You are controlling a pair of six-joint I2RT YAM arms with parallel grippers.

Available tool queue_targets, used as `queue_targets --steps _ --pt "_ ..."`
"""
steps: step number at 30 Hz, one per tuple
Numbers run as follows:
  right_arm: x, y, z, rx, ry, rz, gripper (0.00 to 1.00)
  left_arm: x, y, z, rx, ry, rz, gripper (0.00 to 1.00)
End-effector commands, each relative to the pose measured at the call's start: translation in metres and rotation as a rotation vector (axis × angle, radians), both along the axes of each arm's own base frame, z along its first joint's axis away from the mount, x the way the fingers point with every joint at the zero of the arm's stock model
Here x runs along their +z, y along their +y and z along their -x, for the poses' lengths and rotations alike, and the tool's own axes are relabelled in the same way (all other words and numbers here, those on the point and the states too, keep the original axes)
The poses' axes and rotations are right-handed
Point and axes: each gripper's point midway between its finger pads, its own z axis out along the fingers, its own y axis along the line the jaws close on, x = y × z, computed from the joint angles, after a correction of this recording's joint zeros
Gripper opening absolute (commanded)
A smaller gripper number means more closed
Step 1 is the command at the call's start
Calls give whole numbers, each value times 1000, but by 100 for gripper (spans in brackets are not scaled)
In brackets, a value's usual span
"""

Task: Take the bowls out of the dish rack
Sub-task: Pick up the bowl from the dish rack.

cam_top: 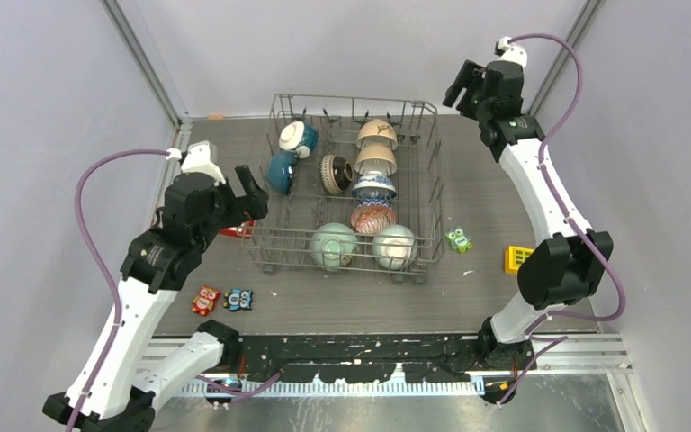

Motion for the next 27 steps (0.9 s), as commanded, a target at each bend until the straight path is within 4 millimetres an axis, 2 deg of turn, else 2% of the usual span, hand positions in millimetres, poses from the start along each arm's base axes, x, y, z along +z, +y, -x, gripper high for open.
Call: queue_targets --steps 1,5,7,8,11,15,19,23,27 --pt "-45 32 10 67 153 -211 77 -15 5 8 24 46 7 99" --pt "-28 62 22 161 88 -287 77 -20 0 7 2 46 19 98" --pt "-10 85 27 217 70 -298 76 -19 -2 5 0 40 22 97" --pt "-2 101 31 254 68 -316 76 -20 -2 3 1 38 23 97" --pt "4 155 36 371 126 -387 73 -22 -3 -1 6 37 20 97" --pt "4 226 46 510 193 -452 70 -24 -2 -2 13 42 15 96" --pt "1 280 54 609 251 -557 68 -24 3 -1 33 35 3 96" --pt "-10 321 56 668 303 -636 67 -25 6 1 41 28 -2 96" --pt "-24 343 52 666 340 -672 67 -26 7 2 42 32 -4 96"
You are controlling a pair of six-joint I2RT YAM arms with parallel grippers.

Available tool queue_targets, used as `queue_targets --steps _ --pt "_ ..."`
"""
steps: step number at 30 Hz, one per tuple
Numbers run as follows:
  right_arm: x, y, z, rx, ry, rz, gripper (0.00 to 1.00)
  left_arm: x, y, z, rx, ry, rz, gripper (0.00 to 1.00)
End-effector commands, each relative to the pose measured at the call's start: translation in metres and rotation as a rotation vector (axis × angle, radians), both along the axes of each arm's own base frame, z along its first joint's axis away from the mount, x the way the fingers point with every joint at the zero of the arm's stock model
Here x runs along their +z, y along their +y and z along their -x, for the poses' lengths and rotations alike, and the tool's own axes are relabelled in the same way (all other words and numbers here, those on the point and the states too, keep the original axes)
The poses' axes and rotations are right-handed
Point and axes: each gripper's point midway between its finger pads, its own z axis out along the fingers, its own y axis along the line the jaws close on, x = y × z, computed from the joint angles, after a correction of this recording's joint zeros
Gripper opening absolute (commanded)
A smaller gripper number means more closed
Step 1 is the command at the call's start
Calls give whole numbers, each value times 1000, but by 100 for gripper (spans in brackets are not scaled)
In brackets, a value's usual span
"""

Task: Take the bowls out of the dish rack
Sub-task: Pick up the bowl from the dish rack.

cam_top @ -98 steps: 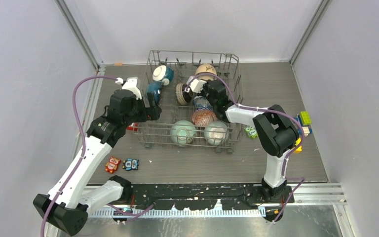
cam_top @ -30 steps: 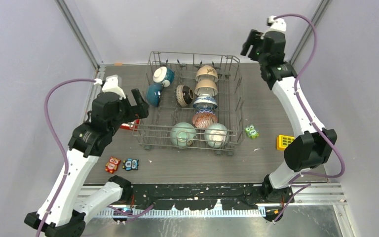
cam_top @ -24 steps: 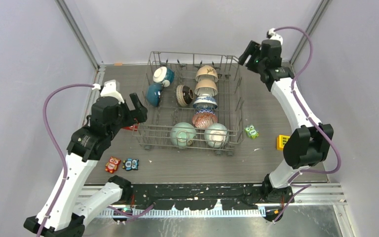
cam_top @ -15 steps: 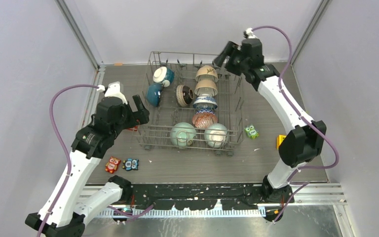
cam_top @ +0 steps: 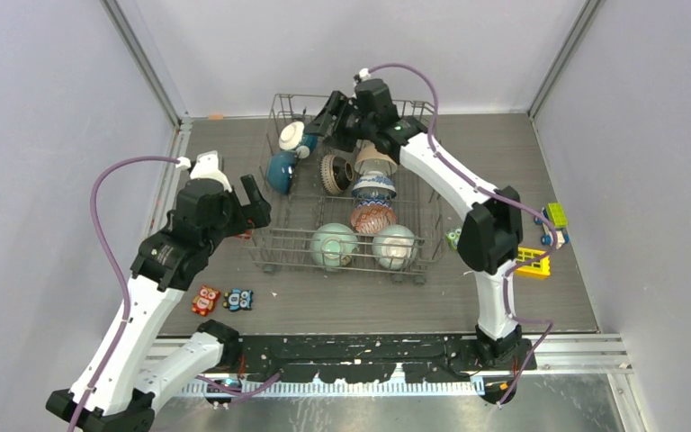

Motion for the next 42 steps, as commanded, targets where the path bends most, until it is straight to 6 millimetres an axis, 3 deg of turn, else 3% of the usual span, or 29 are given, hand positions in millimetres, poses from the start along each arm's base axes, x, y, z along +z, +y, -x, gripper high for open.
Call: queue_targets --steps 1,19,28,42 --pt "25 23 -3 12 13 -122 67 10 4 -3 25 -49 10 96" --pt "-40 78 -3 57 163 -124 62 15 4 4 14 -59 29 95" --pt "-69 78 -2 34 196 -46 64 15 5 6 10 -61 26 95" --pt "-80 97 8 94 226 -97 52 11 5 6 10 -55 27 95"
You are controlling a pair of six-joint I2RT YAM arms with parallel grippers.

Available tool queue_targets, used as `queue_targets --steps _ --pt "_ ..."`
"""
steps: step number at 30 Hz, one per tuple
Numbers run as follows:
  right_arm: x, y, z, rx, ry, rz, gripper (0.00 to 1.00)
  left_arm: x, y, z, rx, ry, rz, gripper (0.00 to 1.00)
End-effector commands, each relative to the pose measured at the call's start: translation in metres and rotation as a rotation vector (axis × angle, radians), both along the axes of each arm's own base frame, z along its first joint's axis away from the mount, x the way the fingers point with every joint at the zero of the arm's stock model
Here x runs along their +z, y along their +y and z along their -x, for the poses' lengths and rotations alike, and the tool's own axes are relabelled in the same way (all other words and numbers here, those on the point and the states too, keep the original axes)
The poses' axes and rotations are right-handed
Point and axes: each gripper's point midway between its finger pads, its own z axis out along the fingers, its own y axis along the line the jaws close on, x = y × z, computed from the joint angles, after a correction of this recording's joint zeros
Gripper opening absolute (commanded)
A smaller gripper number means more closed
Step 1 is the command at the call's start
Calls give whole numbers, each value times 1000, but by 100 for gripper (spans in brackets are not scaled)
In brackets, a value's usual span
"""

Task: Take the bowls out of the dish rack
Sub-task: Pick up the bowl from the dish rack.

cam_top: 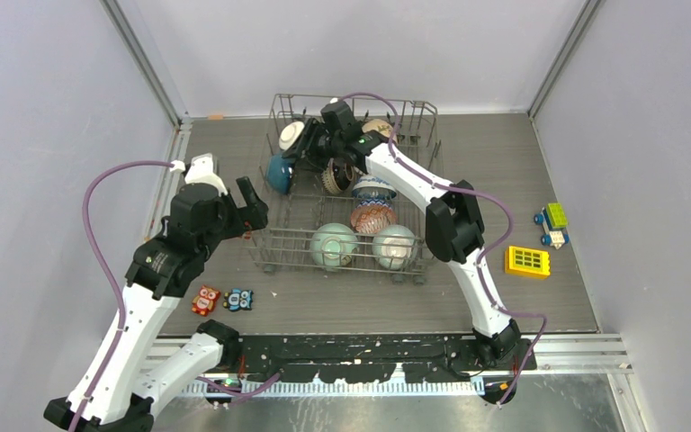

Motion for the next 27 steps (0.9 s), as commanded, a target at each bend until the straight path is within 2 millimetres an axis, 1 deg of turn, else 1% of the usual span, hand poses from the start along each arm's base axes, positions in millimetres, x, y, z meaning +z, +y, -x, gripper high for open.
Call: queue_targets --steps 1,9,13,24,27 --pt "15 15 0 31 -30 -72 52 4 0 0 4 -23 16 95" --pt "9 20 2 46 -9 -93 50 3 0 1 4 -22 20 95" --pt "10 24 2 49 -9 -131 48 2 1 1 6 -22 20 95" --pt "14 35 1 76 -26 -230 36 0 2 3 8 -19 17 95" --pt "14 37 2 86 -24 -254 29 0 2 3 8 -20 15 95"
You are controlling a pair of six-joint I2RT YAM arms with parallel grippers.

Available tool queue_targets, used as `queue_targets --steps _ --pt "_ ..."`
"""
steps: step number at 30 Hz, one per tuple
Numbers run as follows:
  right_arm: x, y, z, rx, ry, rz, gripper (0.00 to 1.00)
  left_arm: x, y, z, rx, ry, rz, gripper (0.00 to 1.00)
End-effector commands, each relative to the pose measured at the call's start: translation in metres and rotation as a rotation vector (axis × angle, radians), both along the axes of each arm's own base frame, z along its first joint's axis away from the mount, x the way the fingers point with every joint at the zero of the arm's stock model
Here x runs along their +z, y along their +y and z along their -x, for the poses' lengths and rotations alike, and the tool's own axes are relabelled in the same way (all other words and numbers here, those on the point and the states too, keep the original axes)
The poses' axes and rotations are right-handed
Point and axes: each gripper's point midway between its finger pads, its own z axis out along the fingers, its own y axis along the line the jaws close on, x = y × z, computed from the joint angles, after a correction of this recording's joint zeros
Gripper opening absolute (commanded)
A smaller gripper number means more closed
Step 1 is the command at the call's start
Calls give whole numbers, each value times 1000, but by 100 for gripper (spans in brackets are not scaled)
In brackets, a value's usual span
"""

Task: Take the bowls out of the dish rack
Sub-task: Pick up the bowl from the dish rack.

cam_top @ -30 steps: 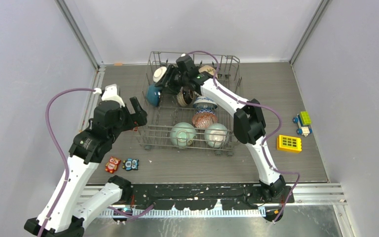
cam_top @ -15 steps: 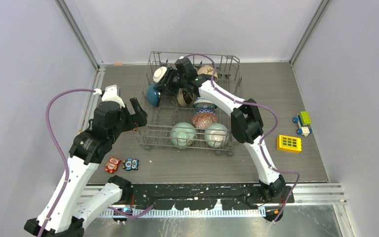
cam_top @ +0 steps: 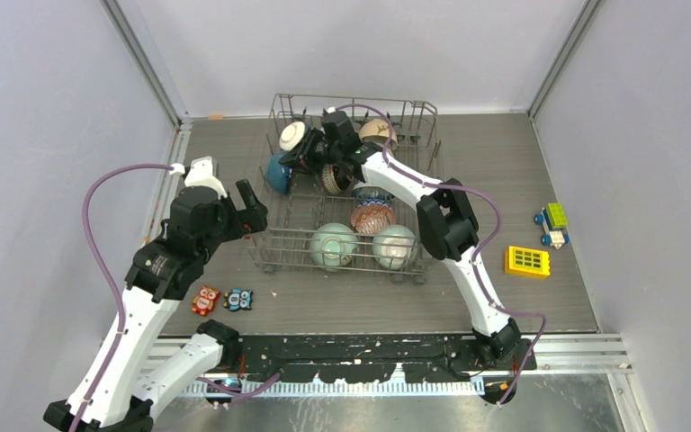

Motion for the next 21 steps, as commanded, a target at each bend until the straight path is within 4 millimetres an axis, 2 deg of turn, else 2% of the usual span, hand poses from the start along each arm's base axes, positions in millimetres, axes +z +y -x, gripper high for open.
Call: queue_targets --steps 1,11,21 --pt "39 18 5 47 -67 -148 27 4 1 -1 8 -20 13 95" --pt "63 15 3 62 -147 -281 1 3 4 0 15 -19 -3 95" --pt "119 0 -1 75 -245 -503 1 6 5 -1 19 -25 -11 95"
